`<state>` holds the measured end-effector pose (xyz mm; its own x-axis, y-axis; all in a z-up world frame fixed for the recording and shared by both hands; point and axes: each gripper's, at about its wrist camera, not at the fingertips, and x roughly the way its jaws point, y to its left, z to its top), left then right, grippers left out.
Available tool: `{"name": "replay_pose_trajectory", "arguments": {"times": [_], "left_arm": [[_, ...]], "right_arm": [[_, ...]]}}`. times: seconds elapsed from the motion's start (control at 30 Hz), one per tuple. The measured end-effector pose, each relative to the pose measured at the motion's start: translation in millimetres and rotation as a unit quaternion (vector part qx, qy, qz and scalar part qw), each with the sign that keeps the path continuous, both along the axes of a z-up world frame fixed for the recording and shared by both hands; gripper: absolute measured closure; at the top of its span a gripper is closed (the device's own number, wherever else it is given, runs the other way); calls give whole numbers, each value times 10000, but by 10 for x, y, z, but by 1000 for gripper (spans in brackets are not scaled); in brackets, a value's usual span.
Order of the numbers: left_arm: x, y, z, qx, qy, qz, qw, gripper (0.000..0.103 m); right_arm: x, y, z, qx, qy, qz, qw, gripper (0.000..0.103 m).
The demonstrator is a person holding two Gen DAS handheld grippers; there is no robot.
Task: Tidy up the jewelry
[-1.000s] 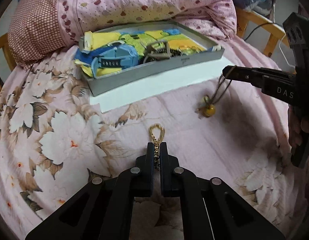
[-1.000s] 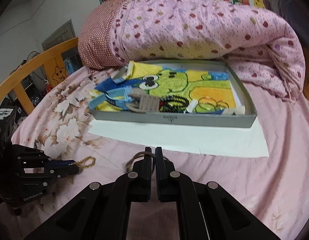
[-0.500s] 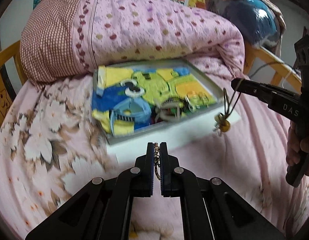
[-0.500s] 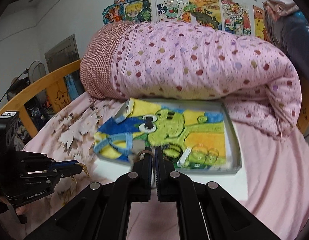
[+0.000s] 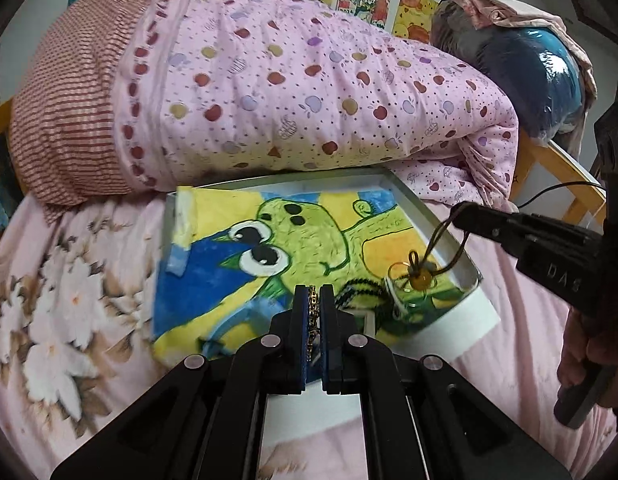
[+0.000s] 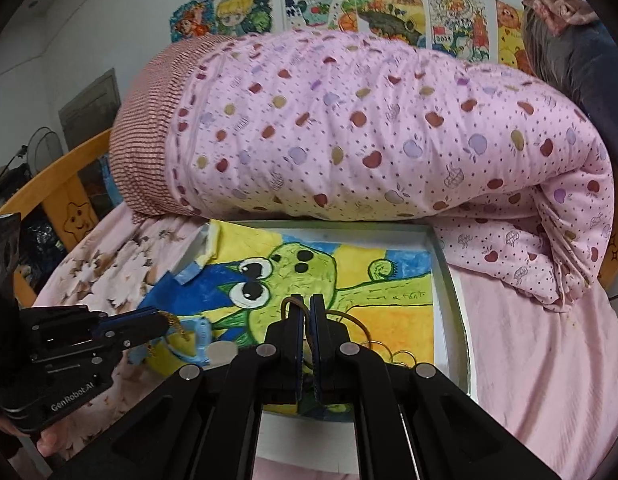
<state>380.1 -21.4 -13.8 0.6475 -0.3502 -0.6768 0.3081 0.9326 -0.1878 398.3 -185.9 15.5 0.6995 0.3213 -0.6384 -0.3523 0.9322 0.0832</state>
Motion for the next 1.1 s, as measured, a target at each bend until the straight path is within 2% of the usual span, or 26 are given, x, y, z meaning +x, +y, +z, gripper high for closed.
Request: {"name": "replay_pose_trajectory", "arguments": {"times": [0.23,0.57,0.73,0.83,0.9,0.93,1.0,1.1], "left_arm": [[235,-140,-205,-157,221,-27,9996,100],[273,-317,-370,-199,355,-112,9991,100],[289,-336,-391,-220,485,-80,9986,99],[291,-323,-387,-247,539,-35,9982,99],[287,-318,-373,-242,546,-17,9982,92],[282,-318,-364,-228,549,-7,9982,87],[260,-310,-339,-208,532,20,9984,70],[222,-260,-273,-240,440,119,9987,67]], "right_arm": [[124,-79,-205,-146,230,-92,9996,99],[136,-237,-420,-266,661,-276,9971,97],[151,-332,-464,-218,919,-383,9948,74],[141,-364,-468,-215,1007,-414,9938,74],[137,-370,-465,-197,1041,-432,9934,73],[135,-375,-463,-176,1057,-449,9932,68],[124,-378,-449,-143,1054,-474,9932,60],[83,-387,-388,-107,965,-479,9941,55]]}}
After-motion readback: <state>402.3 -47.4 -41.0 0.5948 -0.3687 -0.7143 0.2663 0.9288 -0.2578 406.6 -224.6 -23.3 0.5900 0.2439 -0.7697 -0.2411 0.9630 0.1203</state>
